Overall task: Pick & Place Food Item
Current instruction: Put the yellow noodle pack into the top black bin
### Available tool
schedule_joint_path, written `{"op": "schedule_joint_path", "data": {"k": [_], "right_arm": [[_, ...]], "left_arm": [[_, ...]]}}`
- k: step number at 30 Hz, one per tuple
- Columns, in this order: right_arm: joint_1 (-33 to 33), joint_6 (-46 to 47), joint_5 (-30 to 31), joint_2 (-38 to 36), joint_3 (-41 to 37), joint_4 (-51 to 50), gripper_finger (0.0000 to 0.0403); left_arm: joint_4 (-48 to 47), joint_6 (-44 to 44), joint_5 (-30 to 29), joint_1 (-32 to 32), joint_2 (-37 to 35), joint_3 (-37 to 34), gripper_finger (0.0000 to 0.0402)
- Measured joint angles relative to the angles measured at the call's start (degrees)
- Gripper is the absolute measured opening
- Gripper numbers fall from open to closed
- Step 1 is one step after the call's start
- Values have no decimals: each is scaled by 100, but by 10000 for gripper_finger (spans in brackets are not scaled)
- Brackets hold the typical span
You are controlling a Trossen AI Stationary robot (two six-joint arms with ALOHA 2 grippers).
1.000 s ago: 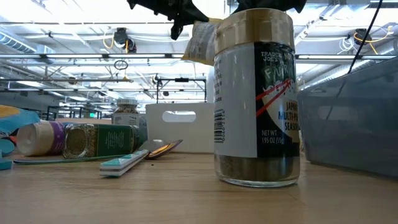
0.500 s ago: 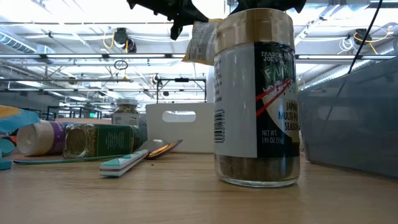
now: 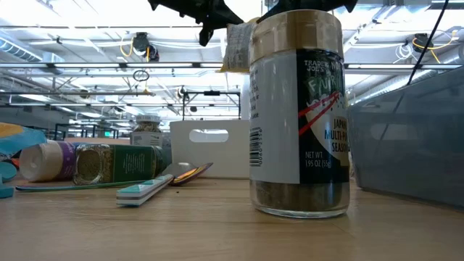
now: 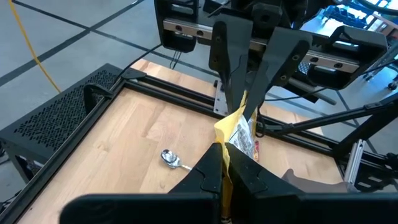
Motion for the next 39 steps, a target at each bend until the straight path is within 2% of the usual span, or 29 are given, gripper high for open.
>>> {"op": "schedule_joint_path", "data": {"k": [15,23,29,34,39], "right_arm": [[-21,63,-4,-22,0,-4,0],[-23,65,-95,-33,0,-4,0],[-23,151,-160,-33,0,-11,0],[-25,171,-308,-33,0,-14,0],[-23,177,-308,-33,0,-13,0]], "left_arm": [[3,-9,3,-2,0,0,9],[225,0,131,2,0,0,59],[186,330,256,2,0,62,108],[113,613,374,-13,0,429,161],[-490,968,94,-5,0,1157,197]]}}
